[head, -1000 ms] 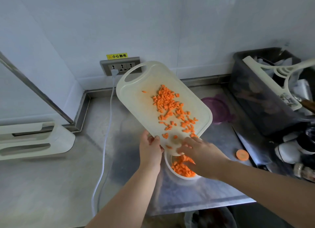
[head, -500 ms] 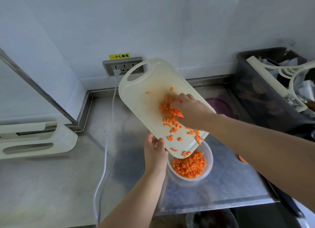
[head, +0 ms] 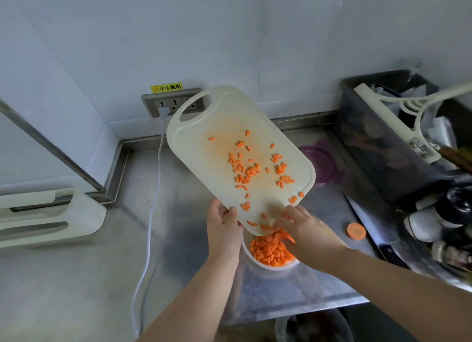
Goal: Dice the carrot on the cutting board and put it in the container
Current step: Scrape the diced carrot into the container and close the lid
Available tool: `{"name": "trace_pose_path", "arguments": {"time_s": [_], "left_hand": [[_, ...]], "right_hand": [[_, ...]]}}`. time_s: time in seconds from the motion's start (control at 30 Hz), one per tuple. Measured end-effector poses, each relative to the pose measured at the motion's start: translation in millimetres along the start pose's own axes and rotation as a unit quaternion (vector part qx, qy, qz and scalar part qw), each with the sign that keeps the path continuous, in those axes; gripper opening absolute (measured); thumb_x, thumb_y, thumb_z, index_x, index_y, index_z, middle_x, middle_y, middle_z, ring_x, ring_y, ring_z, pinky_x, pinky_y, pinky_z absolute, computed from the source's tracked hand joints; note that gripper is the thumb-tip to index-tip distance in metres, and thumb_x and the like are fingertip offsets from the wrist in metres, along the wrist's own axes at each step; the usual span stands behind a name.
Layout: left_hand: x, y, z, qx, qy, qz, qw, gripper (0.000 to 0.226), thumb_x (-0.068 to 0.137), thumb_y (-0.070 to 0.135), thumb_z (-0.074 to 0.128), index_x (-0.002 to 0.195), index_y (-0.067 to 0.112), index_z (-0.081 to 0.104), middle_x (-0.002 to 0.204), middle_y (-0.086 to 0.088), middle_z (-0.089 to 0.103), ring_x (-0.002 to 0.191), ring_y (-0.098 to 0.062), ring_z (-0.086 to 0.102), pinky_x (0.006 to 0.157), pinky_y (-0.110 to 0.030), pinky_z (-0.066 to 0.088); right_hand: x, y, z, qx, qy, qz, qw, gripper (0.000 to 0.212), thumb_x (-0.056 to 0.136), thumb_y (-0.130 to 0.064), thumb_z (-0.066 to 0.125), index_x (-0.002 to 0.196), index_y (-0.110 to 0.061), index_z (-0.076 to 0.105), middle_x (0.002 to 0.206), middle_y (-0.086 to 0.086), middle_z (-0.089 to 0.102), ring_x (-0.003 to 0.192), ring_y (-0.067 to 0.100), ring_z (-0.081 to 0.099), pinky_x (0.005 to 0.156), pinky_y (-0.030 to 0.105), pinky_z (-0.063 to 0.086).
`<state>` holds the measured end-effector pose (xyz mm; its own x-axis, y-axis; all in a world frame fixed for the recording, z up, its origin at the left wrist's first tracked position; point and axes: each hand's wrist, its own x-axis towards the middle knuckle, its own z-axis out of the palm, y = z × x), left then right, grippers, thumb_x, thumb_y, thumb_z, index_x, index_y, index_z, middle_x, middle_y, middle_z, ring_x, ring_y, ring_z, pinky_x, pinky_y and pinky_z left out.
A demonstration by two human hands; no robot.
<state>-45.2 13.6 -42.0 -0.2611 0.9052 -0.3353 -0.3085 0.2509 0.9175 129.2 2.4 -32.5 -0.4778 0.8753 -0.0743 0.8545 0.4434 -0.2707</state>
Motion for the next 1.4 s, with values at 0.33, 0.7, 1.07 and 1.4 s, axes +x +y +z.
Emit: {"name": "trace_pose_path", "arguments": {"time_s": [0.33,0.7,1.07,1.4], "left_hand": [[-4,2,1,0.022,-0.023,0.021,0.999,0.027,0.097,0.000,0.045,0.111,0.021,0.055,0.105,0.000,0.068,0.096,-0.011,0.068,0.078,-0.031,0.056],[-2,7,-3,0.008,-0.016,0.018,1.000,0.030,0.098,-0.001,0.043,0.108,0.025,0.055,0.103,0.006,0.069,0.095,-0.009,0.068,0.071,-0.025,0.055],[0,8,1,-0.035,-0.024,-0.002,0.999,0.030,0.097,-0.005,0.041,0.104,0.021,0.055,0.100,-0.001,0.067,0.093,-0.013,0.067,0.067,-0.023,0.056],[-3,-3,0,-0.010,-0.046,-0.022,0.999,0.029,0.097,-0.001,0.045,0.120,0.015,0.050,0.110,-0.006,0.066,0.097,-0.014,0.068,0.074,-0.028,0.057]], "right_hand": [[95,17,-81,-0.052,0.102,0.055,0.992,0.051,0.092,-0.030,0.058,0.139,-0.018,0.042,0.141,0.005,0.037,0.130,0.026,0.032,0.106,0.039,0.034],[33,15,-15,0.009,0.022,0.049,0.999,0.019,0.090,-0.019,0.057,0.109,-0.014,0.058,0.113,0.002,0.048,0.103,0.022,0.045,0.082,0.036,0.049],[39,-1,-39,0.106,0.053,0.041,0.992,0.028,0.092,-0.019,0.059,0.120,-0.023,0.061,0.113,-0.005,0.057,0.093,0.011,0.052,0.084,0.024,0.044],[147,-29,-79,0.059,0.105,0.050,0.991,0.038,0.089,-0.034,0.058,0.126,-0.025,0.057,0.123,0.005,0.048,0.116,0.026,0.040,0.099,0.038,0.036]]}}
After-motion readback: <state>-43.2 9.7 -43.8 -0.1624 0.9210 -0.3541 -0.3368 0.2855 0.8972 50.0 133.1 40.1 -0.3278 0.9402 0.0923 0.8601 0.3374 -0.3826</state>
